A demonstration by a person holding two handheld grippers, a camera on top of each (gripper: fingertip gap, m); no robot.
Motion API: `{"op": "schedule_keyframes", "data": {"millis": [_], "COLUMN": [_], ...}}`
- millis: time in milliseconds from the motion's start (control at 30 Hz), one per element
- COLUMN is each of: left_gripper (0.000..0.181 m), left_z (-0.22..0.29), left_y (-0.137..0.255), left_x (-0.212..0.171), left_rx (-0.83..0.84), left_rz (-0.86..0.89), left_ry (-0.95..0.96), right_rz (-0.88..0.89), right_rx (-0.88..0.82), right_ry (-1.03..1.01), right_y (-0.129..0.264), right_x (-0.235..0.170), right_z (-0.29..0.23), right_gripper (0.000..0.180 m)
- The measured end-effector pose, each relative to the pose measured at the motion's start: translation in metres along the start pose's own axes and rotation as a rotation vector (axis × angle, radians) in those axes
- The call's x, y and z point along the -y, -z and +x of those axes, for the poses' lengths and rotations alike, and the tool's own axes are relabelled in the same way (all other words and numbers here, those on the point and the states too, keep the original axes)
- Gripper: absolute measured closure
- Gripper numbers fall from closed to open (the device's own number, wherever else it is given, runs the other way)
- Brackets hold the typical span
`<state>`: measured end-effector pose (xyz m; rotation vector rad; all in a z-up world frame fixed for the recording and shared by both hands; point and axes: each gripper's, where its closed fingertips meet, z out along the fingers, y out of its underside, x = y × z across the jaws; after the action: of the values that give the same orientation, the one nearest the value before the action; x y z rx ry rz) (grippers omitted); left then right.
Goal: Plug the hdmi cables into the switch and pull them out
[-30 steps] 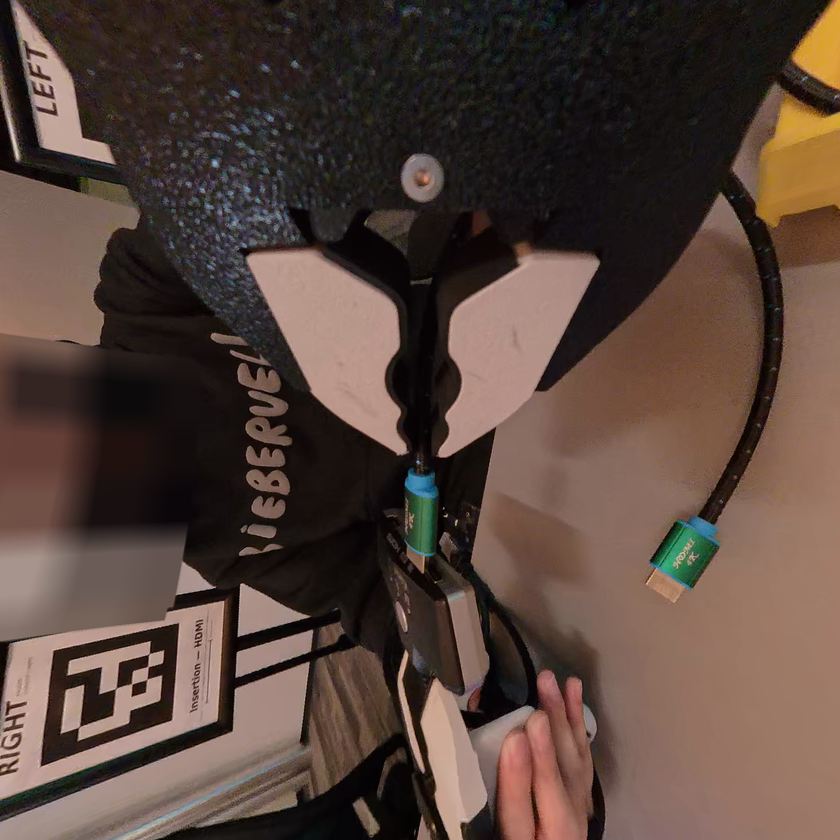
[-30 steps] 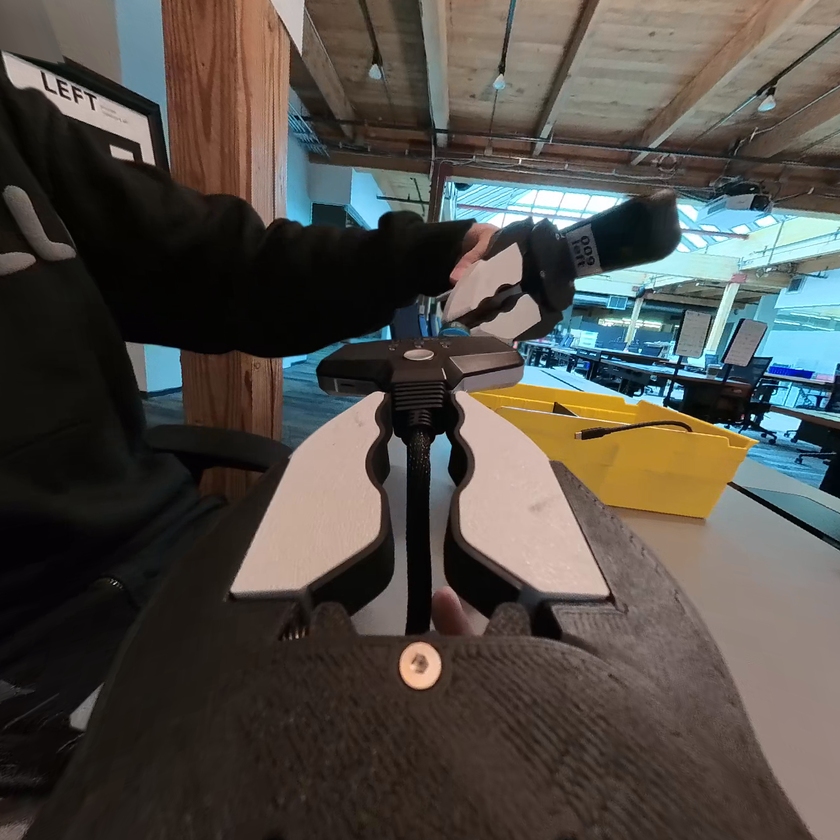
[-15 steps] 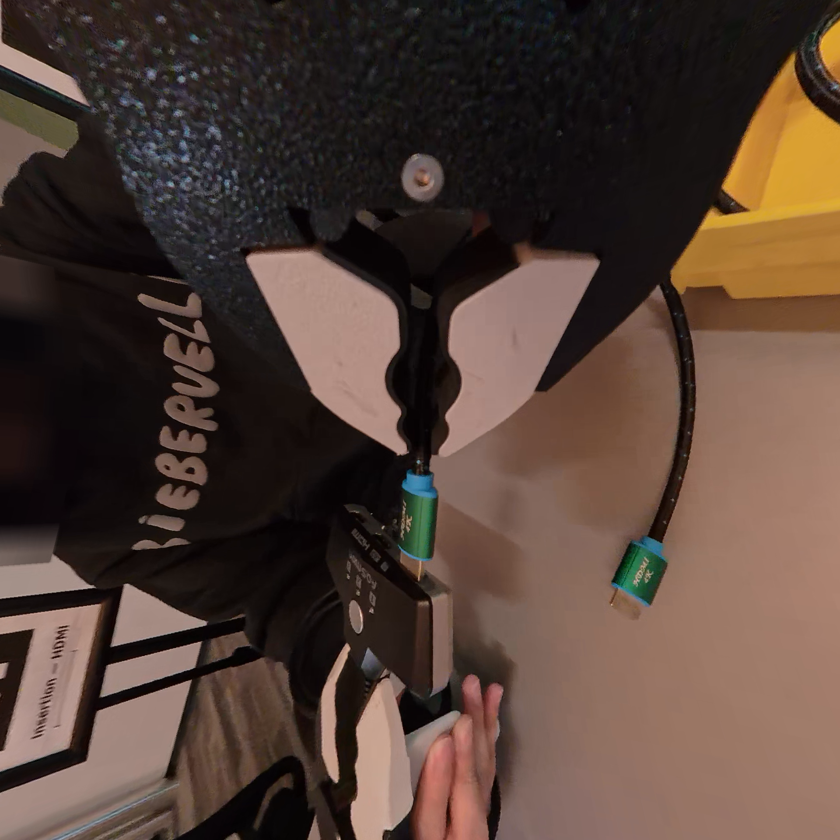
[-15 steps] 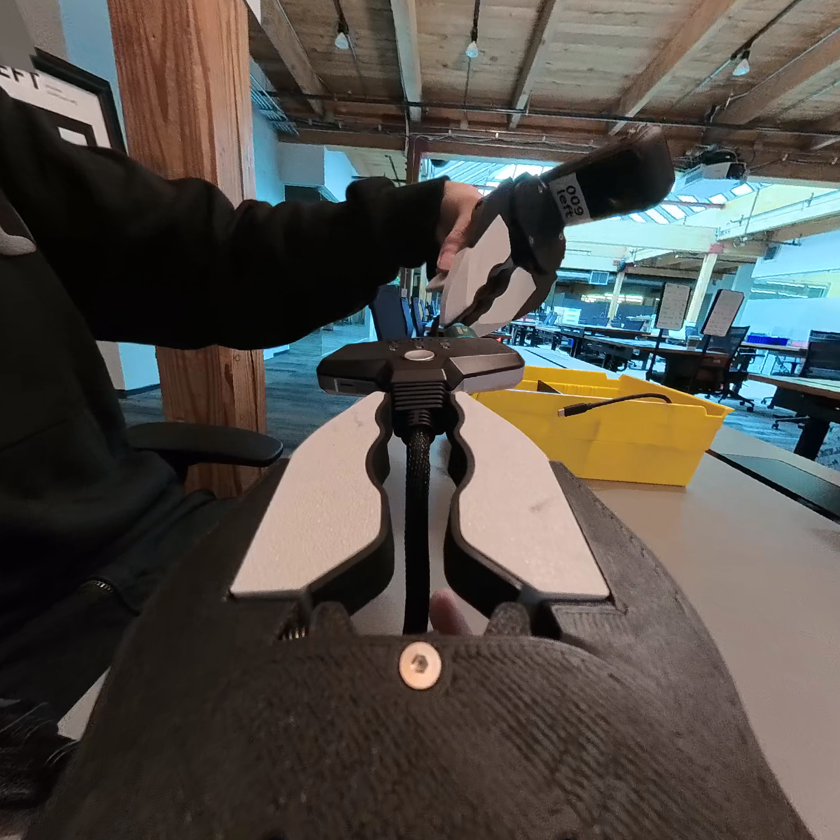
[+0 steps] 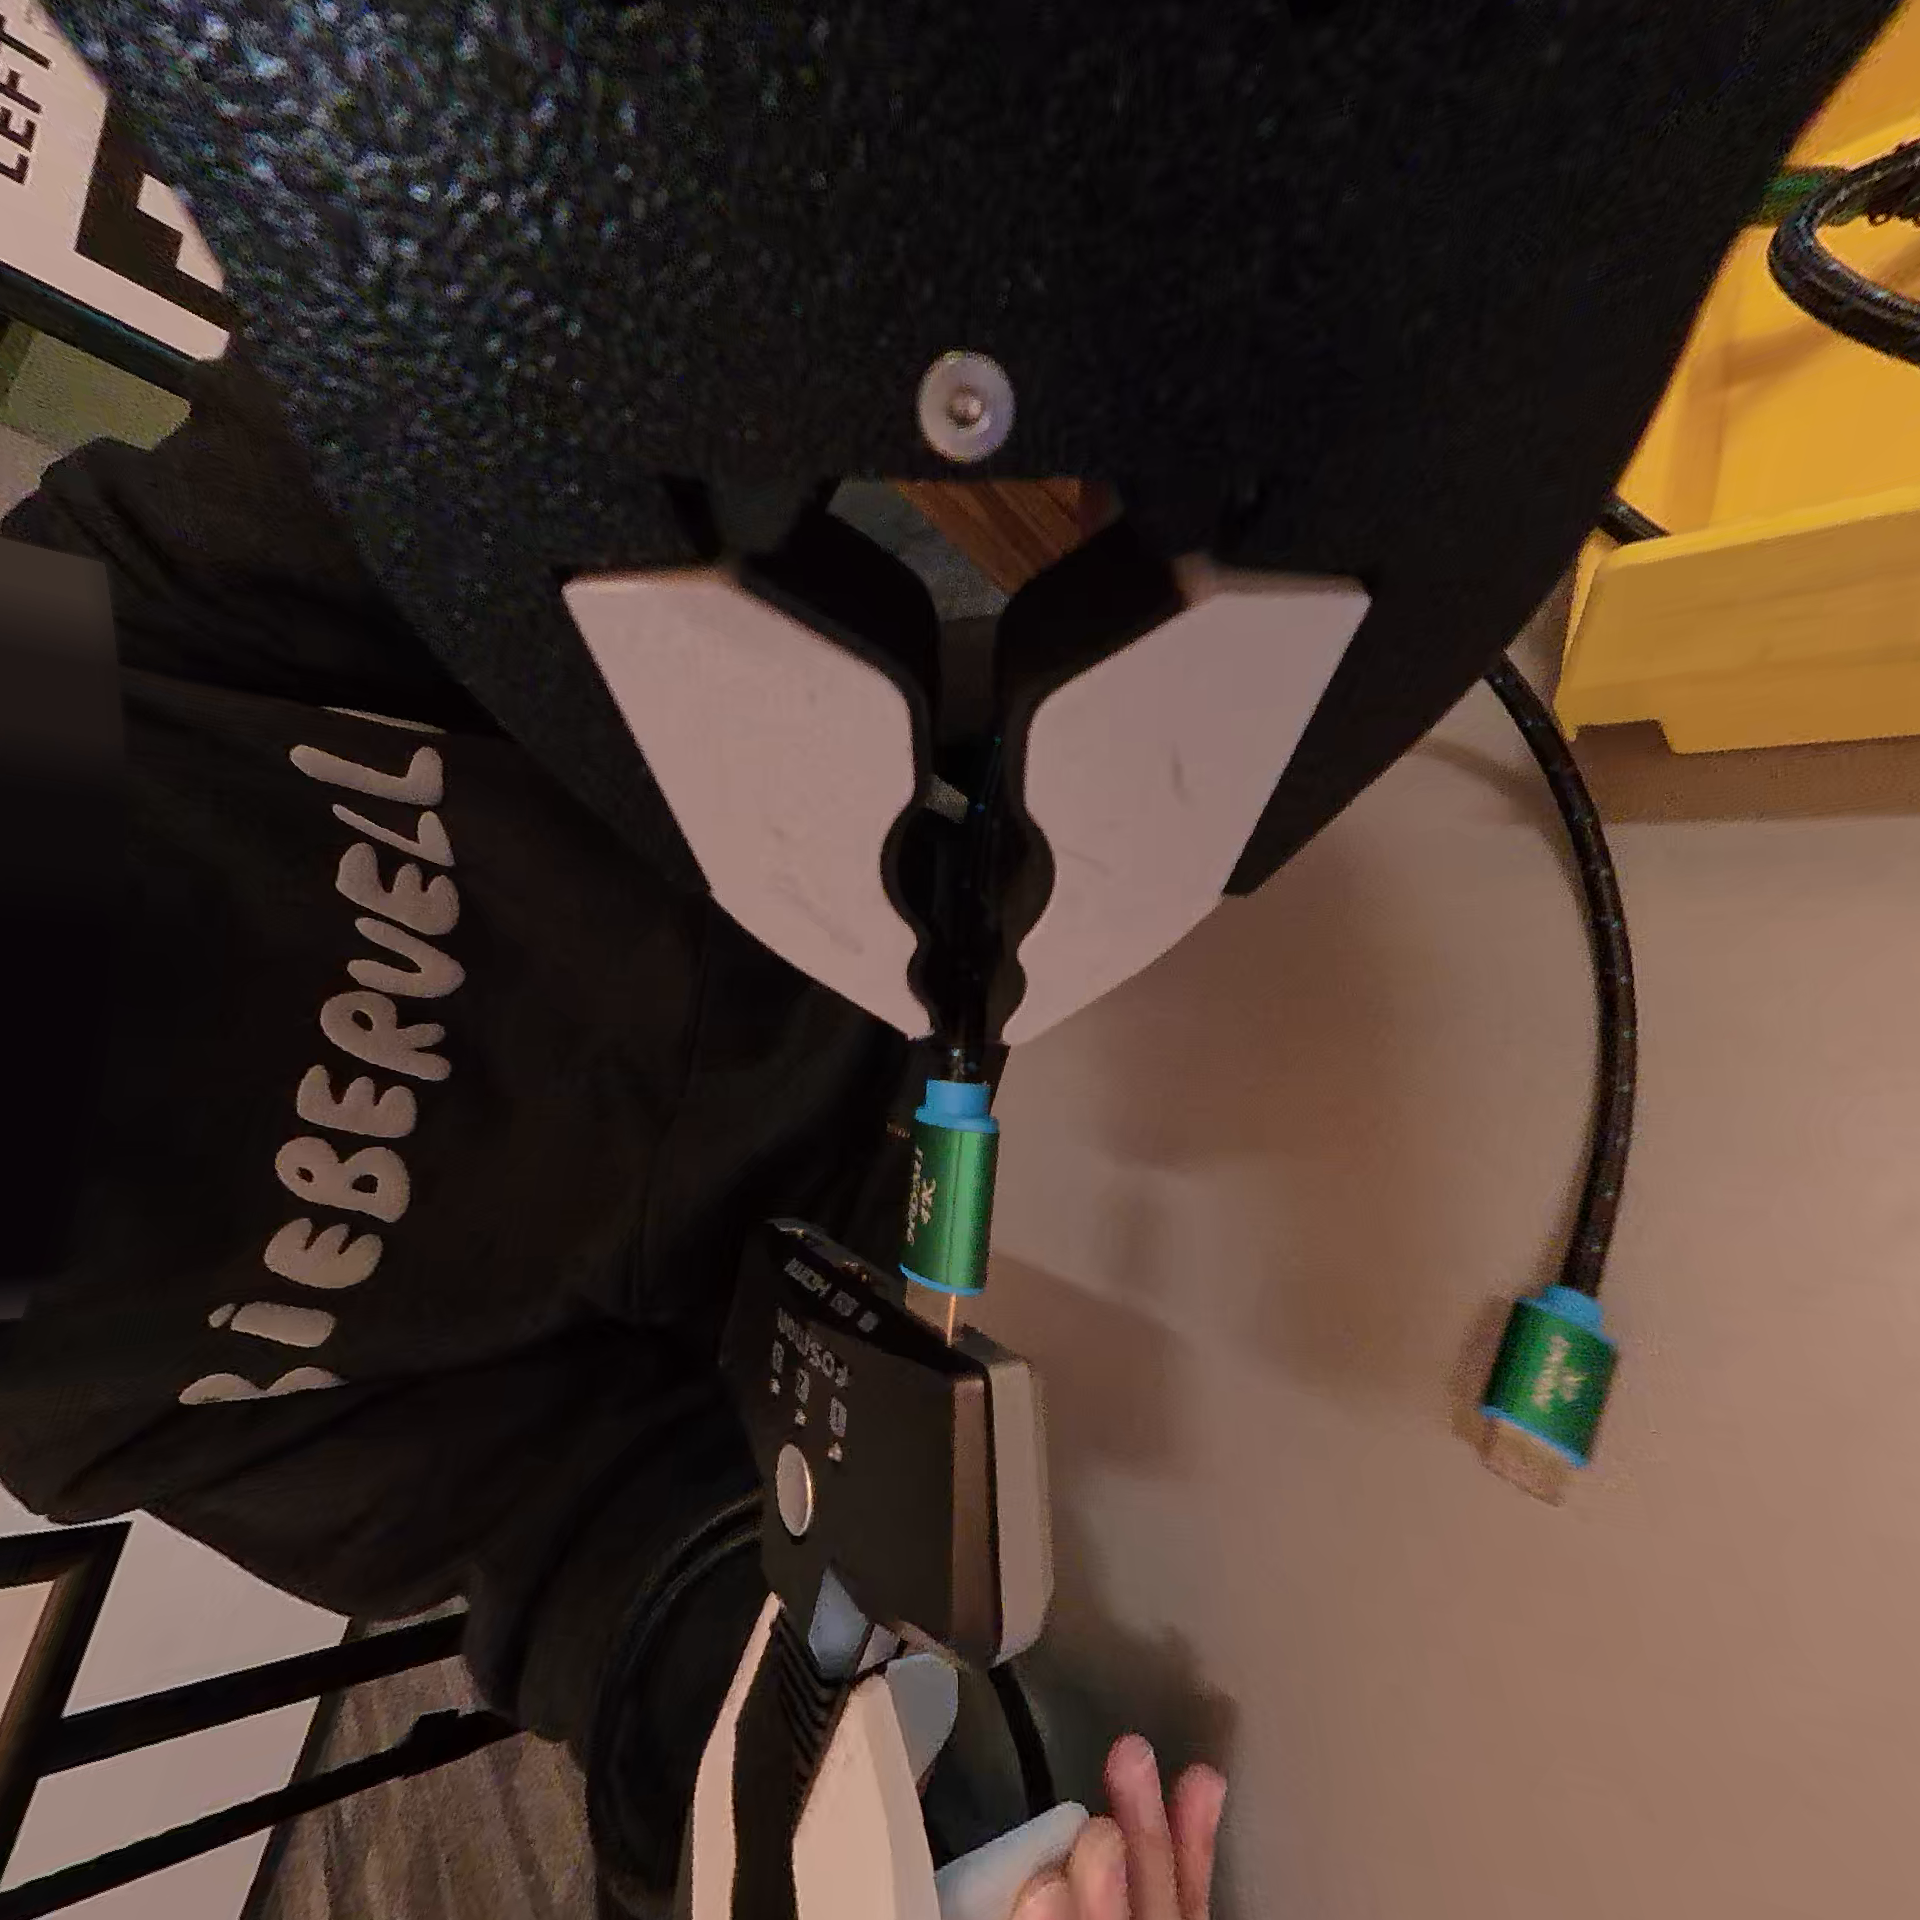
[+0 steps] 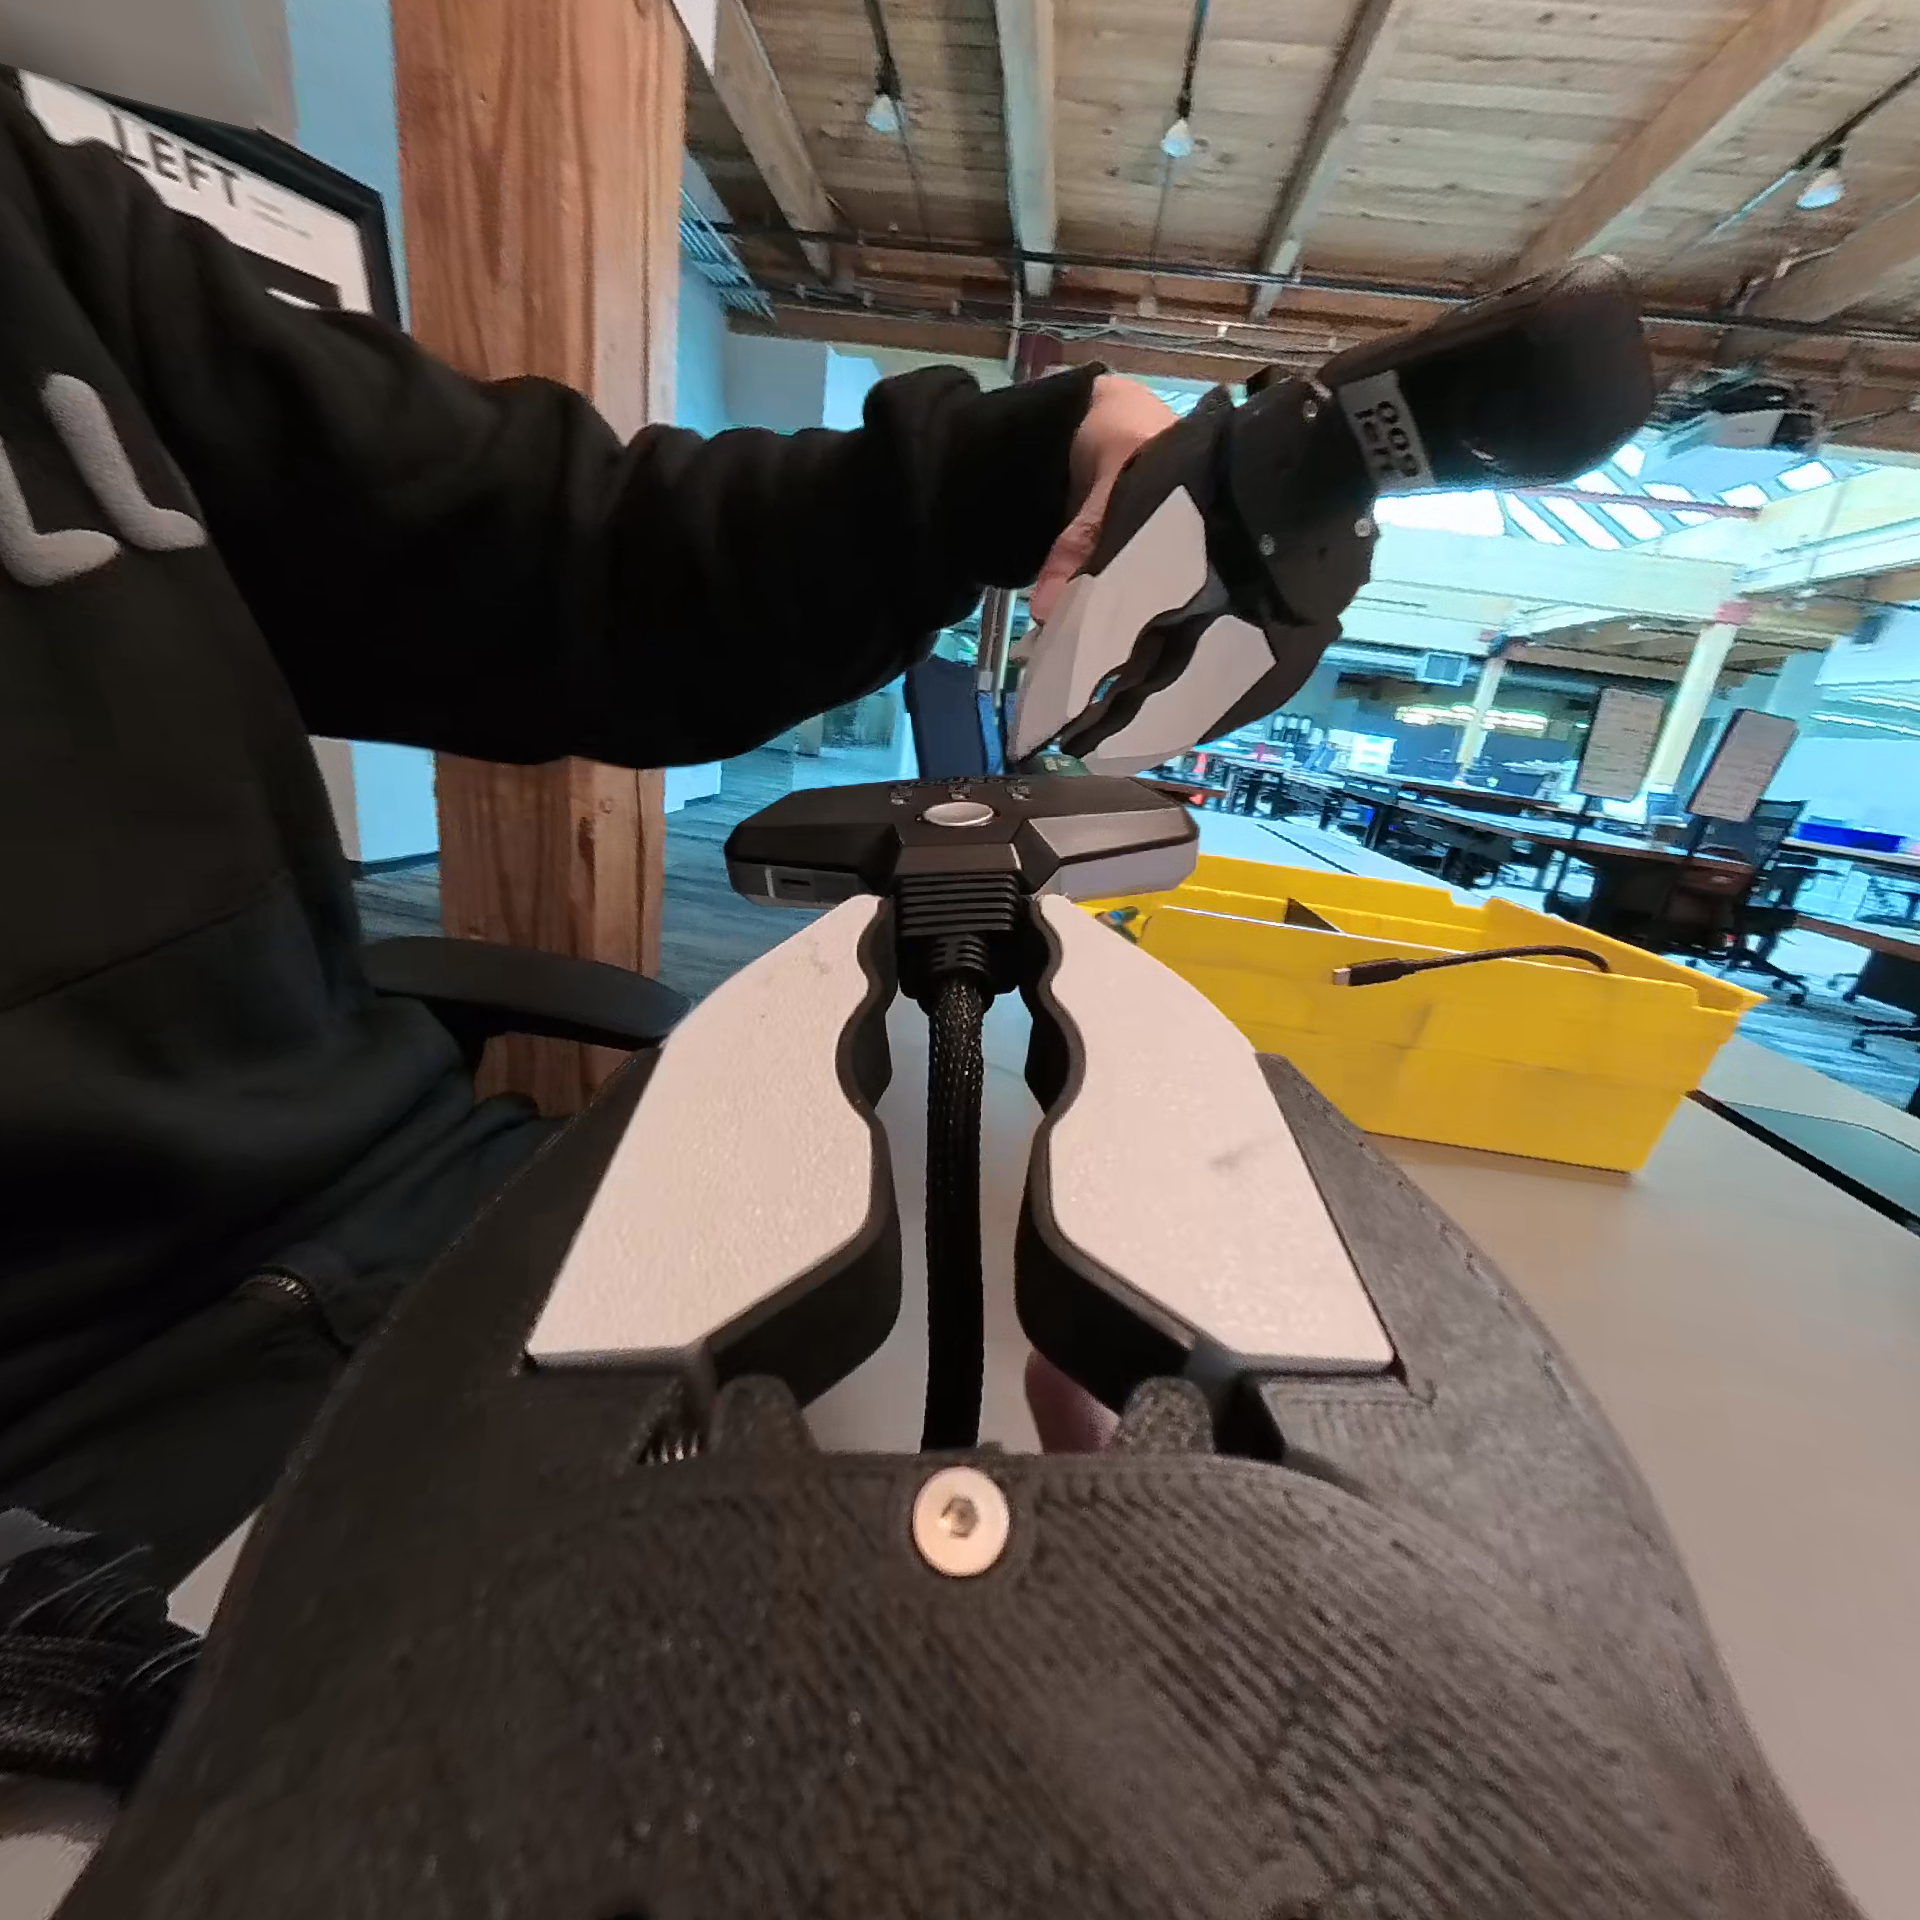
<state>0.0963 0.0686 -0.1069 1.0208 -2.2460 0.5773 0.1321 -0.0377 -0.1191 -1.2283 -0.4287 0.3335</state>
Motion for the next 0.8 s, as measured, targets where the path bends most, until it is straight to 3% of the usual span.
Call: {"op": "schedule_keyframes", "data": {"millis": [200,333,567,800], "left_gripper": [0.174,0.174,0.172,0.152], "left_z": [-0.004,-0.011,-0.019,-0.015], "left_y": [-0.006,0.000,0.023,0.021], "left_x": [-0.007,0.005,0.037,0.041], "left_rx": [0.035,0.087,0.340,0.611], "left_rz": [-0.070,0.034,0.346,0.431], "left_ry": [0.006,-0.063,-0.380,-0.666], "right_rz": [-0.045,-0.029,0.049,0.073], "right_rx": [0.009,-0.041,-0.162,-0.163], "right_ry": [0.010,-0.019,-0.058,-0.038], "right_y": [-0.003,0.001,0.009,0.011], "right_x": [-0.008,-0.005,0.008,0.013], "right_z": [-0.001,0.006,0.026,0.025], "right_gripper": [0.157,0.157,0.157,0.157]}}
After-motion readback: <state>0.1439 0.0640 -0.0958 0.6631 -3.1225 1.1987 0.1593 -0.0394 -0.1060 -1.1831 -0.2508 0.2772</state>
